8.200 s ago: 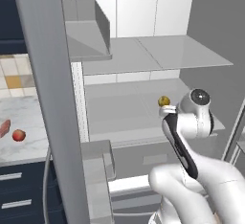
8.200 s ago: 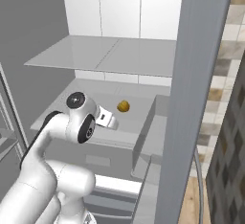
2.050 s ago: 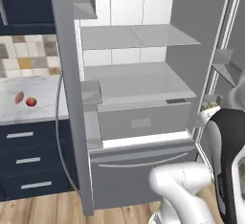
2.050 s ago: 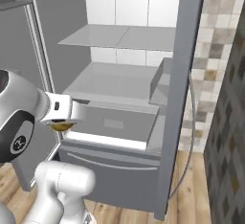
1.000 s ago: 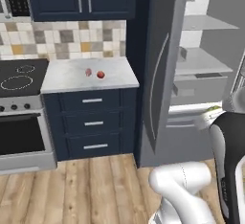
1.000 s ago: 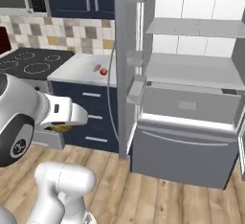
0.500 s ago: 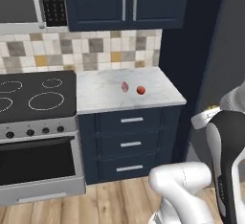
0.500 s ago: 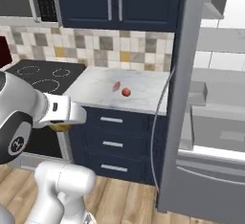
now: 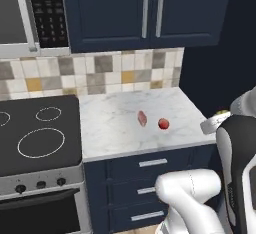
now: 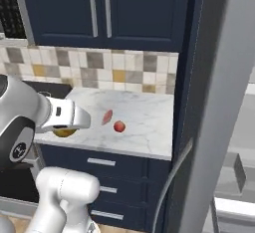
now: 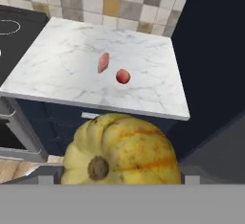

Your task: Open the fridge, remove the peach, squash, and steak, and place them on any counter.

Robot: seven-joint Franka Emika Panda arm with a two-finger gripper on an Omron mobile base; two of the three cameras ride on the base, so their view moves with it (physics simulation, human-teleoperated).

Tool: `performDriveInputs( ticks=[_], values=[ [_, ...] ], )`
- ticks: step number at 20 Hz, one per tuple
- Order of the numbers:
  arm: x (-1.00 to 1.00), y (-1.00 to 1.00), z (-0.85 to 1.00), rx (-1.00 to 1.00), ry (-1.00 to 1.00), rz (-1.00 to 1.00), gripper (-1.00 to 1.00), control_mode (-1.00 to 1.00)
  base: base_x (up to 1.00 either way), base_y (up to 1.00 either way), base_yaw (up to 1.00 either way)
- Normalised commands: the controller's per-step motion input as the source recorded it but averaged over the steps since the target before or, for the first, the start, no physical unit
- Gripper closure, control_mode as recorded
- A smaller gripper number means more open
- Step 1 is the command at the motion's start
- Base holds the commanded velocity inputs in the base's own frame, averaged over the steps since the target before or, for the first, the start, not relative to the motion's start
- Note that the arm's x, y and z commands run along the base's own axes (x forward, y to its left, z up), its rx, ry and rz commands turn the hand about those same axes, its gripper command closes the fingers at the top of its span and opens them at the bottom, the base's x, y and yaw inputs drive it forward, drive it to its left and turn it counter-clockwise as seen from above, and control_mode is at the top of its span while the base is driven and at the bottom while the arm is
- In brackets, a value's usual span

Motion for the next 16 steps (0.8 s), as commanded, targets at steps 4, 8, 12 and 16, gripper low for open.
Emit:
performDriveInputs(
  ticks=[4,8,12,16],
  values=[
    [0.0,0.0,0.0,0.0,0.0,0.0,1.0,1.0,1.0,0.01,-0.05],
    [0.13,0.0,-0.13,0.0,0.07,0.0,1.0,-1.0,0.41,0.0,-0.01],
    [0.42,0.0,-0.63,0.0,0.33,0.0,1.0,-1.0,0.0,0.0,0.0],
    [0.49,-0.01,-0.73,0.0,0.27,0.0,1.0,-1.0,0.0,0.0,0.0]
  ],
)
